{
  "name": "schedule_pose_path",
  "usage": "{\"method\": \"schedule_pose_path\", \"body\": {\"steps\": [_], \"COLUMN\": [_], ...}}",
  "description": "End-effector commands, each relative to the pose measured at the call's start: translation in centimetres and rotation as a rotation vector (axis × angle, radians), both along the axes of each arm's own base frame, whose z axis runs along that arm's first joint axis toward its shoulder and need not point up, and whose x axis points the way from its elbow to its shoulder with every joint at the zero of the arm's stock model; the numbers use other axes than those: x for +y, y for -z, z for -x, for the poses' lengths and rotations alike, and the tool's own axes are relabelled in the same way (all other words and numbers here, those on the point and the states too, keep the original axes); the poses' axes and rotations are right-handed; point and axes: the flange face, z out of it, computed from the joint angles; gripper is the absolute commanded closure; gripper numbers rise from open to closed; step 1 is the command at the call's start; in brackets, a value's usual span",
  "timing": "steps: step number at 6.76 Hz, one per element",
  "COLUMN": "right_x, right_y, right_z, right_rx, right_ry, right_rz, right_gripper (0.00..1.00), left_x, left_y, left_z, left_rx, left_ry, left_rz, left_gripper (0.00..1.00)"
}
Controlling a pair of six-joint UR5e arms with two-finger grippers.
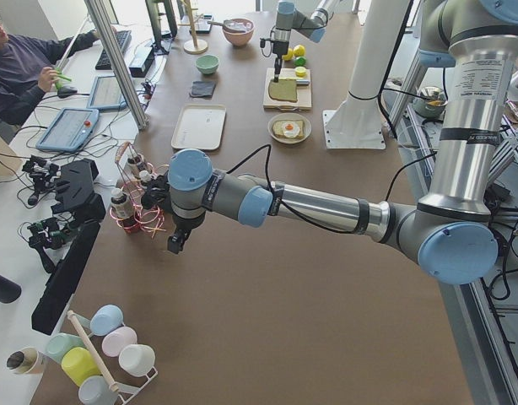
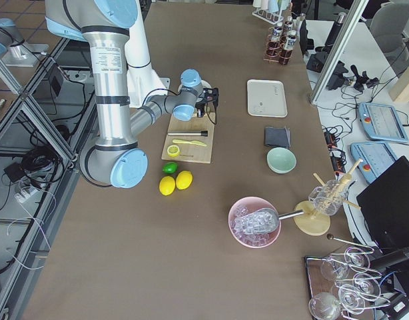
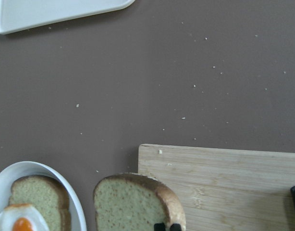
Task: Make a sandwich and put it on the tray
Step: 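Lift the bread slice and carry it over the egg-topped bread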
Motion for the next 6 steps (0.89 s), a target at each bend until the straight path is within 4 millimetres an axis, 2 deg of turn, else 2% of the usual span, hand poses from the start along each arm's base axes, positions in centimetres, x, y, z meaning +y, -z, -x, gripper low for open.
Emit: {"method": "schedule_pose_path", "body": {"steps": [1, 2, 3, 4, 6], "right_x": [-1.4, -0.8, 1.6, 3.1, 4.4], "right_y": [5.3, 9.4, 12.0, 13.0, 14.0], "right_z": [0.0, 2.9, 6.7, 9.0, 12.5], "right_rx": [-0.087, -0.093, -0.095, -0.098, -0.092], "right_ry": [0.023, 0.000, -0.034, -0.029, -0.051], "right_rz": [0.010, 0.087, 0.098, 0.084, 0.085], "right_gripper": [1.00, 1.00, 1.00, 1.00, 1.00], "left_x": [0.1, 0.0, 0.0, 0.0, 0.1], "left_y": [0.0, 0.1, 0.0, -0.1, -0.1], "left_z": [0.0, 0.0, 0.0, 0.0, 0.0], "left_rx": [0.000, 0.000, 0.000, -0.001, 0.000], "left_ry": [0.000, 0.000, 0.000, 0.001, 0.001], "left_rz": [-0.001, -0.002, 0.001, 0.002, 0.003], "left_gripper": [0.01, 0.01, 0.01, 0.01, 0.01]}}
